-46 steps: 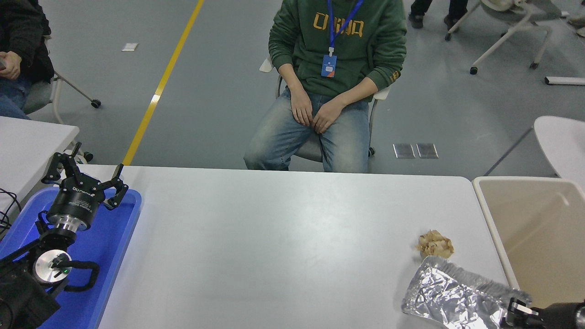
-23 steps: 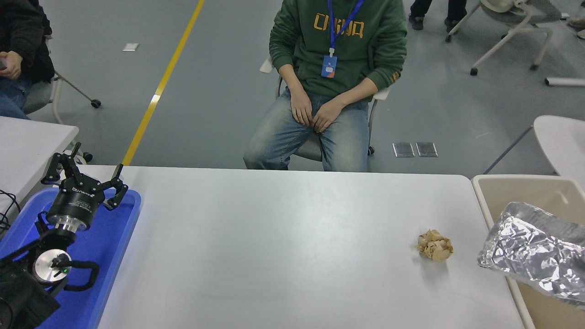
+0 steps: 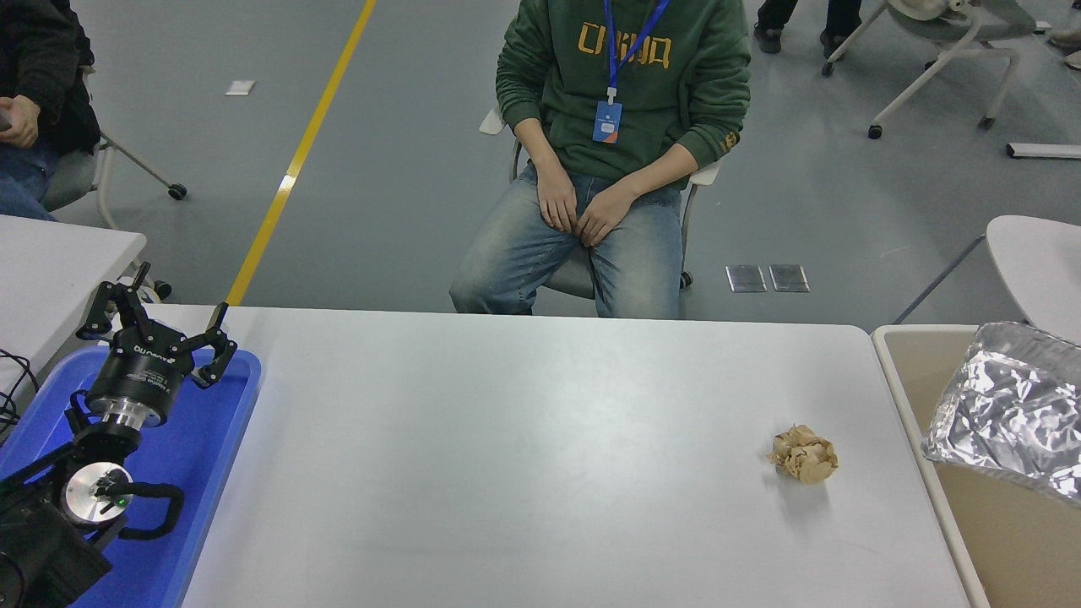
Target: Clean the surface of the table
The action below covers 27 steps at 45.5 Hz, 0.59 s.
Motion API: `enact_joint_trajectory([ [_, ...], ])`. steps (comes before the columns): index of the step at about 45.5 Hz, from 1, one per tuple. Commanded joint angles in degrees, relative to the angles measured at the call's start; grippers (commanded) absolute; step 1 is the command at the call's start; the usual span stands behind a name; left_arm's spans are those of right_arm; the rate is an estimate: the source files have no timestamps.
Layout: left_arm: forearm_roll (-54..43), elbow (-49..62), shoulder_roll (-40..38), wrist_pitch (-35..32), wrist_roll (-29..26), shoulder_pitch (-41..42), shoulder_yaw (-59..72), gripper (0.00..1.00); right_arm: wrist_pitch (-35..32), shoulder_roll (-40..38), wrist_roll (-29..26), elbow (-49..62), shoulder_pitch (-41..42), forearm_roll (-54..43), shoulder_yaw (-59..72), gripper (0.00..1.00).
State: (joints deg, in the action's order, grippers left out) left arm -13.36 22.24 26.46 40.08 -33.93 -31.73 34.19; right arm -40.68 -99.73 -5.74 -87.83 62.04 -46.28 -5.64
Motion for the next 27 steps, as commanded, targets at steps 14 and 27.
enact_joint_trajectory([
  [14,0.0,0.0,0.0,0.0,0.0,0.0,0.0,1.0,5.7,11.8,-0.1,20.1,-0.5,-3.2,1.9,0.0],
  [27,0.0,0.0,0.0,0.0,0.0,0.0,0.0,1.0,16.2,21.9,-0.1,30.2,-1.5,-3.0,8.1,0.0],
])
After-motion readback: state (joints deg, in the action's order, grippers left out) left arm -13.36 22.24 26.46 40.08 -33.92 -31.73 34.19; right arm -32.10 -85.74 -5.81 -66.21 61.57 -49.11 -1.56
